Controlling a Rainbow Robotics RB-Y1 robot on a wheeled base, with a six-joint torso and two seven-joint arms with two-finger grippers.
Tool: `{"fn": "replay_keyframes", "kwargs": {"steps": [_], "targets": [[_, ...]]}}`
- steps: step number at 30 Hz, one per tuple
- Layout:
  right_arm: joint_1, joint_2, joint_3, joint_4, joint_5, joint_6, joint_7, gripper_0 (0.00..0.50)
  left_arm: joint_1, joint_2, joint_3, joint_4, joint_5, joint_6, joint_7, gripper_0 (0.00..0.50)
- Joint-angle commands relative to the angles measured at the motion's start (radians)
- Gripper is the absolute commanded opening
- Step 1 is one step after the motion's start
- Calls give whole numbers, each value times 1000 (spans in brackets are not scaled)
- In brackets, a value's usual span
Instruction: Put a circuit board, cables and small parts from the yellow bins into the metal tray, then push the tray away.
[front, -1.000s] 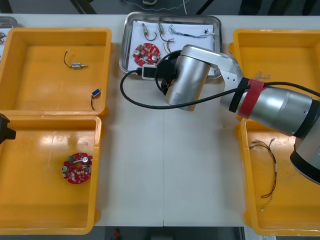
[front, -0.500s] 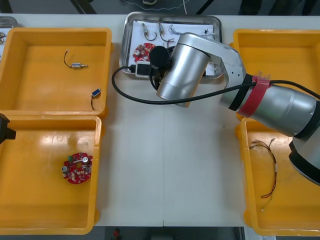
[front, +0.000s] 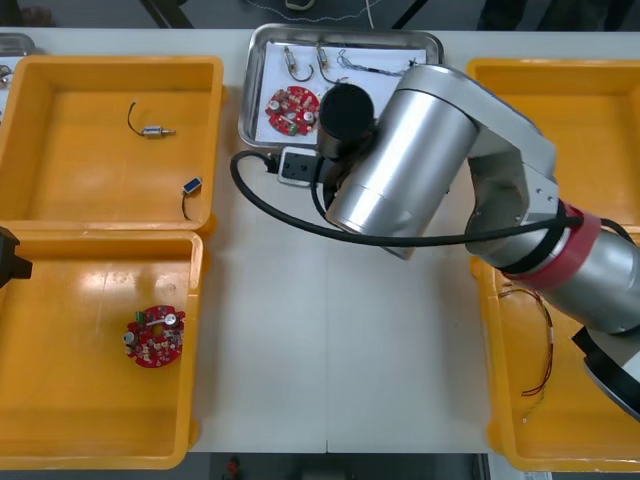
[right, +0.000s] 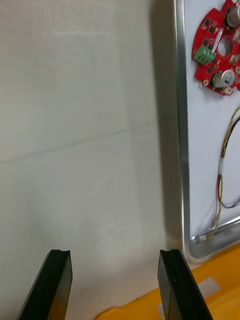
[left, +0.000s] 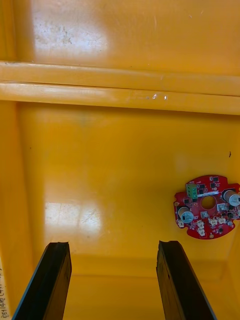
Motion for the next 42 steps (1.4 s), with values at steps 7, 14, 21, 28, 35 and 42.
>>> {"fn": "replay_keyframes", "kwargs": {"steps": [7, 14, 21, 28, 35, 42], "targets": [[205, -7, -239, -350, 0, 177, -57, 500, 18, -9, 24, -26, 8, 6, 65, 500], [345, -17, -390, -473, -46, 177, -146, 500, 18, -9, 24, -26, 8, 6, 65, 500], [478, -38, -578, -528, -170, 177, -298, 500, 18, -9, 24, -26, 8, 6, 65, 500], [601, -92, -749, -576, -256, 177, -439, 500, 18, -9, 24, -26, 8, 6, 65, 500], [653, -102, -895, -588, -275, 177, -487, 500, 18, -9, 24, -26, 8, 6, 65, 500], [733, -121, -1035, -580, -310, 177, -499, 500, 18, -9, 24, -26, 8, 6, 65, 500]]}}
